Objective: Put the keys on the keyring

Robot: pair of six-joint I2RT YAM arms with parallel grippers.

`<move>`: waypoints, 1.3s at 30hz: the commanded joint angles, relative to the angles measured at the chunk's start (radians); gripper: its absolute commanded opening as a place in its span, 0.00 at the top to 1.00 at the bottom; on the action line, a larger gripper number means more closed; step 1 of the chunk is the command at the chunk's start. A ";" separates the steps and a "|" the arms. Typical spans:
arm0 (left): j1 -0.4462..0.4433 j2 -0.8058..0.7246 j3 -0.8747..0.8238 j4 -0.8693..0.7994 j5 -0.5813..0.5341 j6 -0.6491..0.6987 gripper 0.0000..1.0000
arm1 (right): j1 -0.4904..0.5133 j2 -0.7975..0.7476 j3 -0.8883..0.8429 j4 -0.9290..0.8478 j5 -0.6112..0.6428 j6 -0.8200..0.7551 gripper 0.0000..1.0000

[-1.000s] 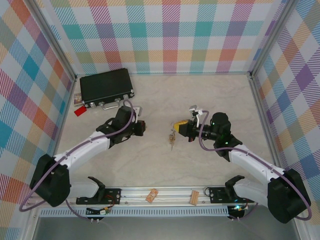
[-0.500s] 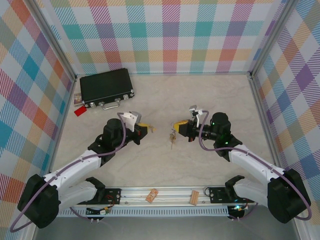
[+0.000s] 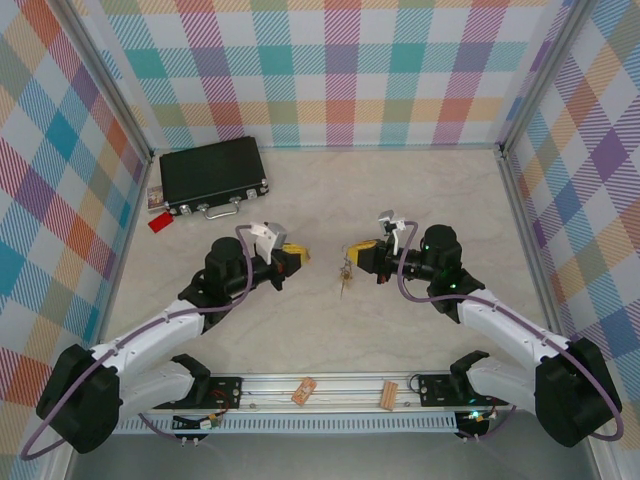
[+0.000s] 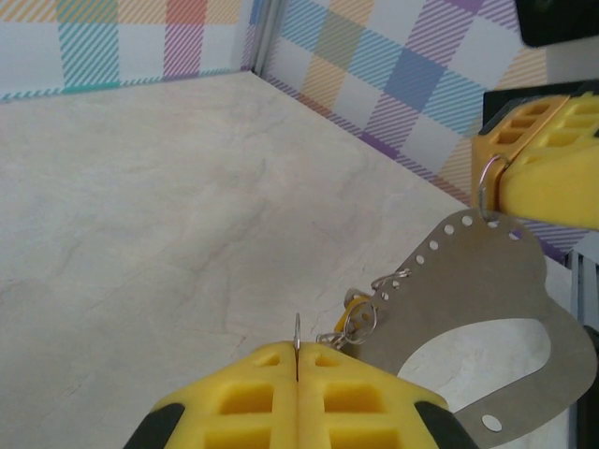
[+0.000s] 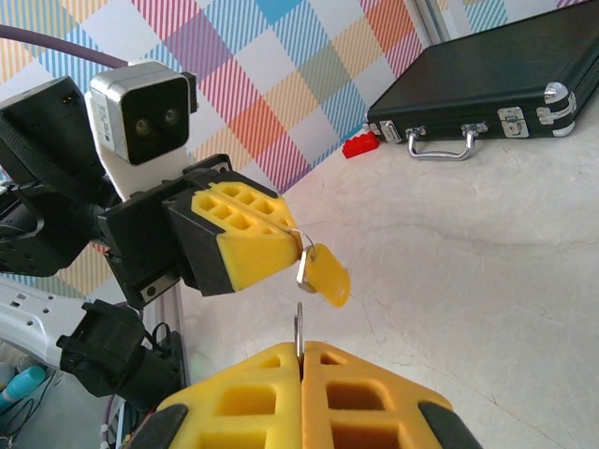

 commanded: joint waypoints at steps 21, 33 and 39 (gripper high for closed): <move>-0.068 0.020 -0.054 0.245 -0.073 0.165 1.00 | 0.110 -0.083 0.022 -0.043 0.247 -0.519 1.00; -0.115 -0.009 -0.158 0.381 -0.087 0.267 1.00 | 0.290 -0.113 0.109 -0.243 0.544 -0.959 1.00; -0.167 -0.034 -0.163 0.369 -0.130 0.324 1.00 | 0.335 -0.092 0.205 -0.435 0.599 -1.104 1.00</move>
